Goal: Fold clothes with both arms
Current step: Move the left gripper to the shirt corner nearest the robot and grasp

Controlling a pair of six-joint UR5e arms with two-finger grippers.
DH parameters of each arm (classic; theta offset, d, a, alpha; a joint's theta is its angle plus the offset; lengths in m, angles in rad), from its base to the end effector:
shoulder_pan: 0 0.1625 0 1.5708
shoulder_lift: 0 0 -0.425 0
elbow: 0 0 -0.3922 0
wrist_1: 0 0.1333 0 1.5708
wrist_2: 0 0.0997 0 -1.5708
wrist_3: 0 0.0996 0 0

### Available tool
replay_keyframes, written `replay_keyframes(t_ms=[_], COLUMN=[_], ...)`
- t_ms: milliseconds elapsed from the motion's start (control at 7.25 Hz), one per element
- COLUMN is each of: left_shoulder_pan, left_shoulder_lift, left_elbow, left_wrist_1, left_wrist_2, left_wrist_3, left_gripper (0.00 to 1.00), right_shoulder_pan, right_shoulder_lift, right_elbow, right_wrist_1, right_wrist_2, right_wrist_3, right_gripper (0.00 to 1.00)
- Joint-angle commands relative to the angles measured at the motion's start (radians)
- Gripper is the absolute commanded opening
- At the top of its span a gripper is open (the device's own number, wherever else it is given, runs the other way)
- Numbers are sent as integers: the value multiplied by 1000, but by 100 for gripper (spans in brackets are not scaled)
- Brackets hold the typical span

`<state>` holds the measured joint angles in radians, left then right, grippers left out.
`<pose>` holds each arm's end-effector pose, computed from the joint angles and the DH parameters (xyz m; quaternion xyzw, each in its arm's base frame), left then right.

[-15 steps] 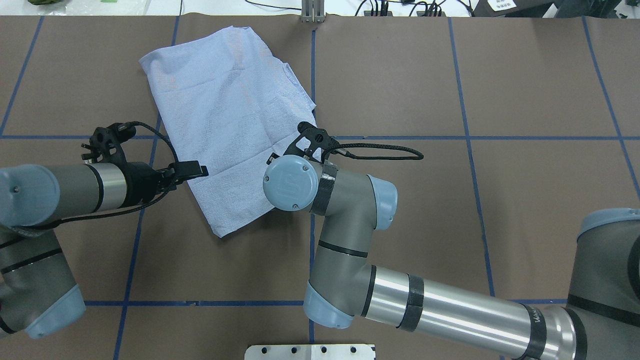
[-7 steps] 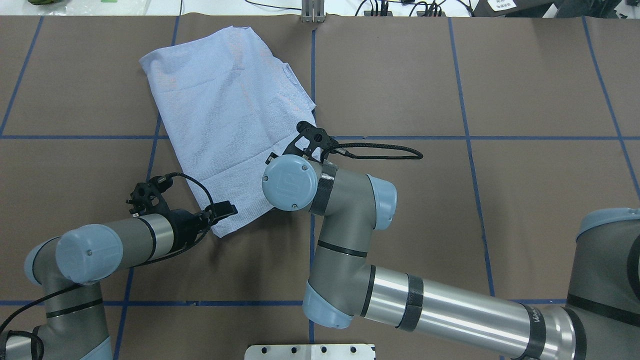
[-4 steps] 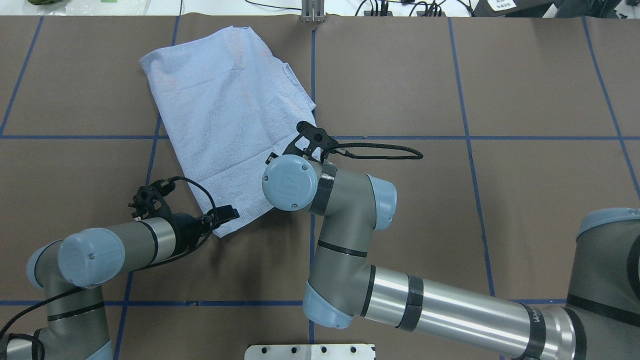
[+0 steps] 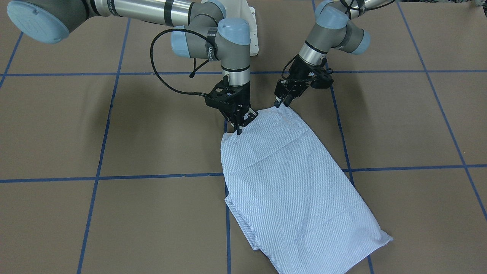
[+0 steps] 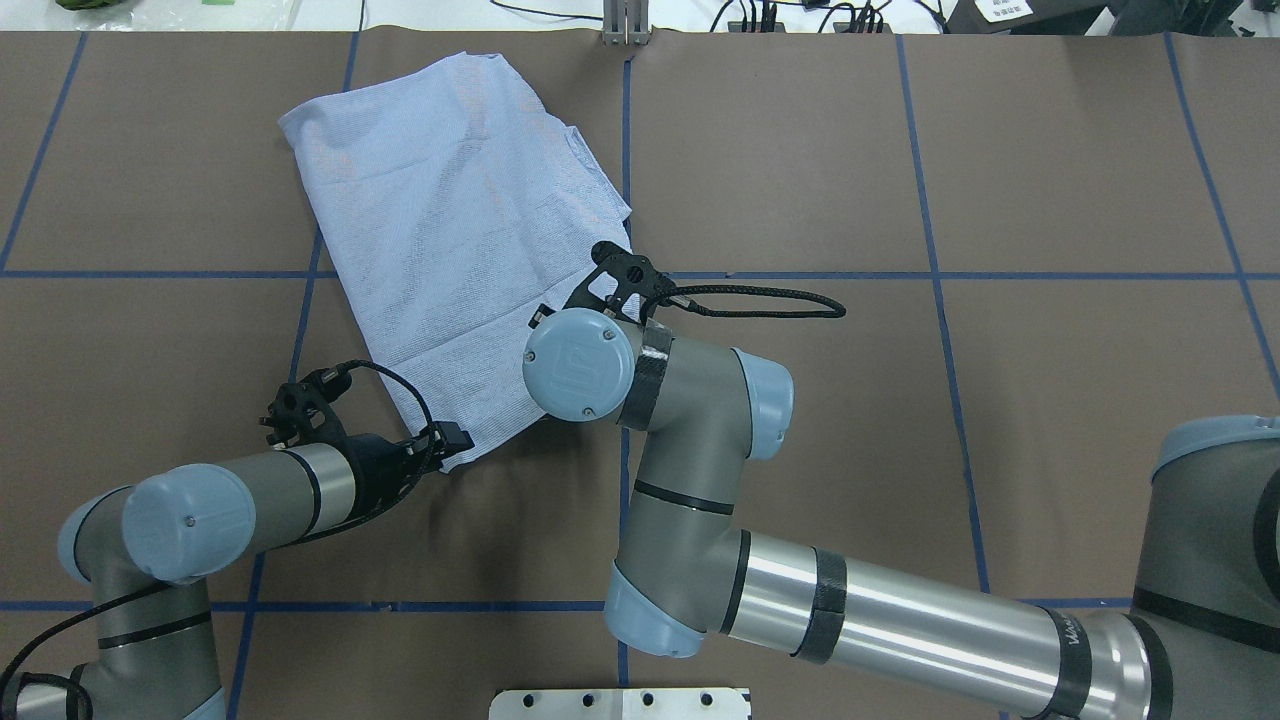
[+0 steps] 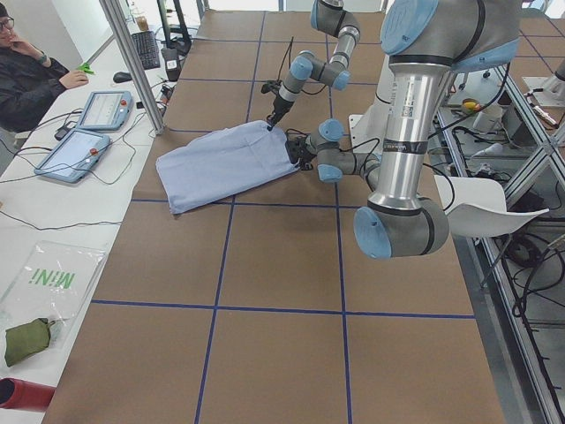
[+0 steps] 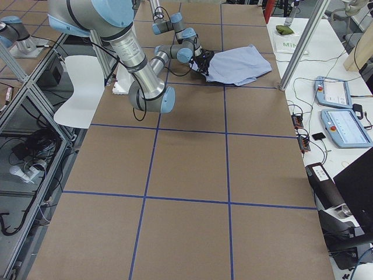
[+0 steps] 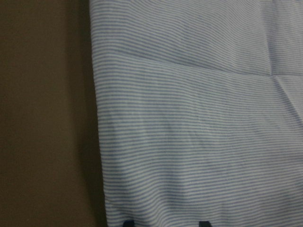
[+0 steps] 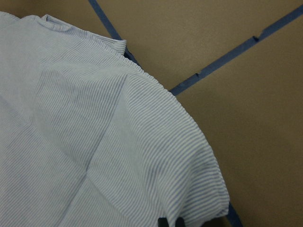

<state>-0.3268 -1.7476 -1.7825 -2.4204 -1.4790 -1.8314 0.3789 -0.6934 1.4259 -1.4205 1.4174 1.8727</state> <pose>0.4885 -0.3160 0.3705 0.0565 0.5781 -0.2610 0.7710 -0.6491 -0.4183 0.1573 0.0856 -0.4230 0.3318 0.8388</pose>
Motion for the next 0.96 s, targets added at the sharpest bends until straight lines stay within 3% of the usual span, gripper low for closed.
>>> replay_keyframes(t_ms=[0, 276, 414, 689, 827], left_shoulder_pan=[0, 2, 2, 2, 2], left_shoulder_lift=[-1, -1, -4, -6, -4], left_elbow=[-5, -9, -9, -9, -9], left_wrist_1=[30, 40, 56, 60, 61], left_wrist_2=[-3, -3, -3, -3, -3], left_wrist_3=[10, 11, 11, 11, 11], left_gripper=[55, 55, 48, 11, 2], right_shoulder_pan=[0, 0, 0, 0, 0], right_shoulder_lift=[0, 0, -1, -1, -1], right_elbow=[1, 1, 1, 2, 2], right_wrist_1=[0, 0, 0, 0, 0], right_wrist_2=[0, 0, 0, 0, 0], right_wrist_3=[-3, -3, -3, -3, -3], right_gripper=[0, 0, 0, 0, 0])
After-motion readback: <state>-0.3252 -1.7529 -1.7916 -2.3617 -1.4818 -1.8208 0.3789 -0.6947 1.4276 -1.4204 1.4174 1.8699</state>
